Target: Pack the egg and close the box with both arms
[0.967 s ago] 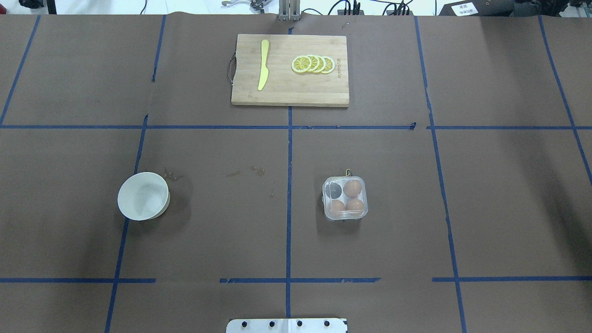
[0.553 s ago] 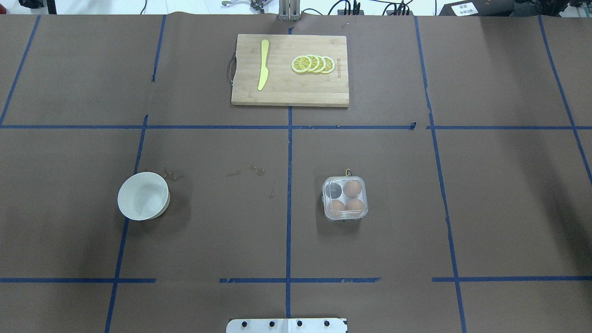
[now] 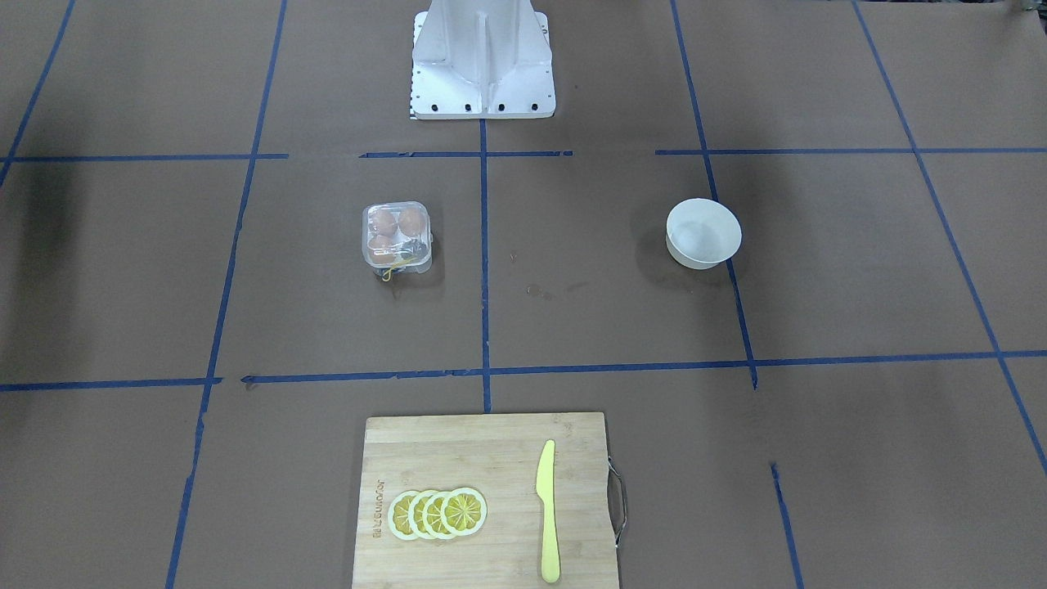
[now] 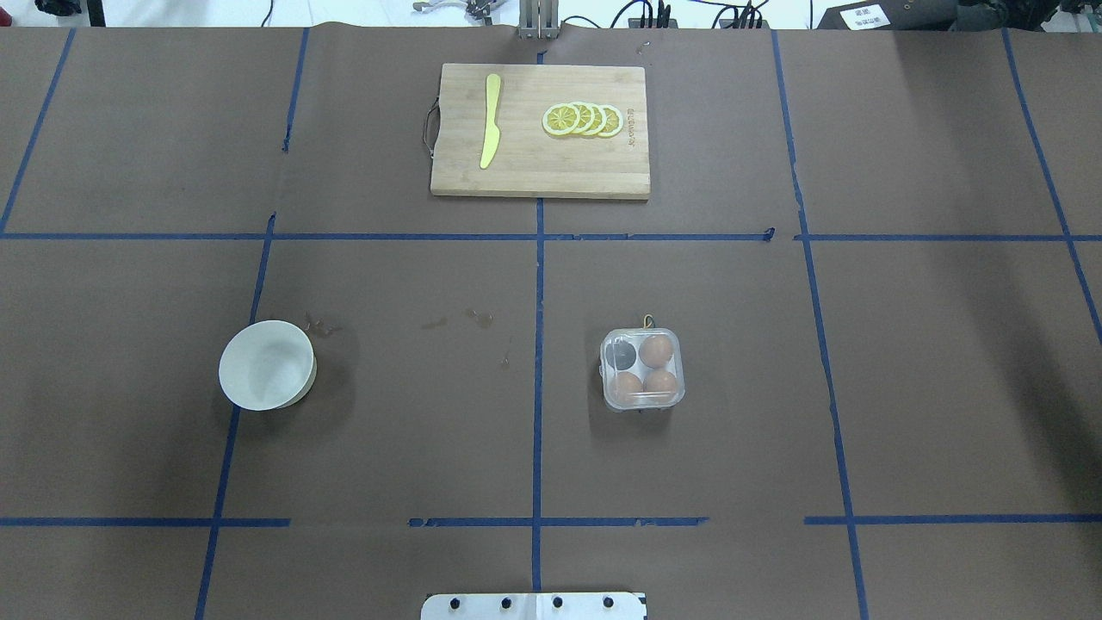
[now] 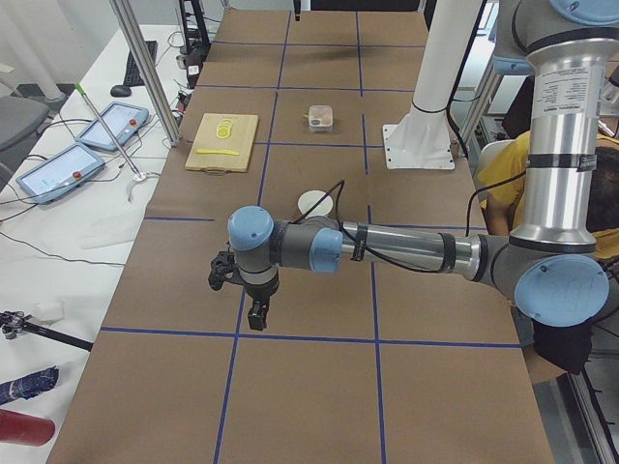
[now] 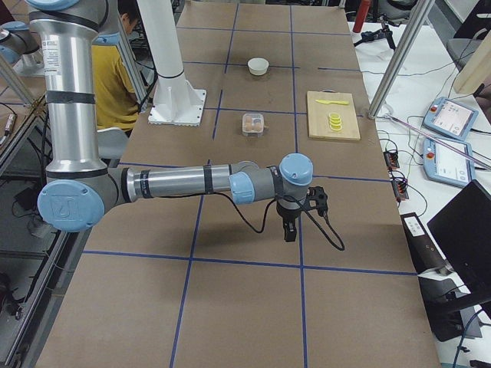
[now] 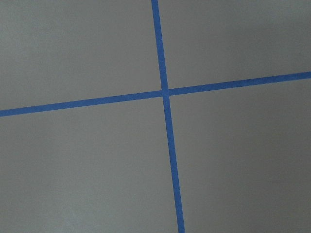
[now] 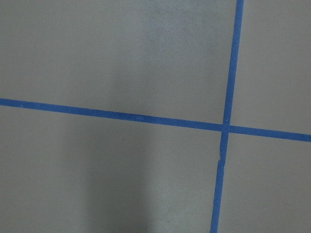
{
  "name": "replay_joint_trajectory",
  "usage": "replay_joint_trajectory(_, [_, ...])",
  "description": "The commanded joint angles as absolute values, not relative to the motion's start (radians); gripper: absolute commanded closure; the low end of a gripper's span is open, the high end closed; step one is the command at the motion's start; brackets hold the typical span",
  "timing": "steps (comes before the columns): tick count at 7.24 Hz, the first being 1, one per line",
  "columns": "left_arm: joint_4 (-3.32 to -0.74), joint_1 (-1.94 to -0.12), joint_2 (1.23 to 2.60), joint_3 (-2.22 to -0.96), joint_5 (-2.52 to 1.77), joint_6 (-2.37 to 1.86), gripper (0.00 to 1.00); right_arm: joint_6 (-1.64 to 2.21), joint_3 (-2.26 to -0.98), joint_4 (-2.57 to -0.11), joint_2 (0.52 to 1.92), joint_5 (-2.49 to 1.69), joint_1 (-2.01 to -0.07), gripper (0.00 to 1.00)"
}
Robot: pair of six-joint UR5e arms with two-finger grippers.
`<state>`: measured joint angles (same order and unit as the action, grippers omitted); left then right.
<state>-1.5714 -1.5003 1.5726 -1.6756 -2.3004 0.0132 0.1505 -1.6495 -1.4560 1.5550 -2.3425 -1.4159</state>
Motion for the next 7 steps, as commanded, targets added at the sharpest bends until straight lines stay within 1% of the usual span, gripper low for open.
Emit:
replay_joint_trajectory(1, [-1.574,-1.502,1.582,-1.683,-2.299,0.017,0.0,0.146,-1.632,-1.453,1.548,-2.365,-1.416,0.0])
replay_joint_trajectory(4, [-1.572,-1.5,1.604,-1.678,-2.301,0.015,0.0,0.153,-1.634,-1.453,1.537,-2.372,-1.397,0.0])
replay_joint_trajectory(7, [-1.572,-1.502,1.621,-1.689,-2.303,0.017,0.0,0.153,-1.58,-1.451,1.517,-2.402,-1.397,0.0])
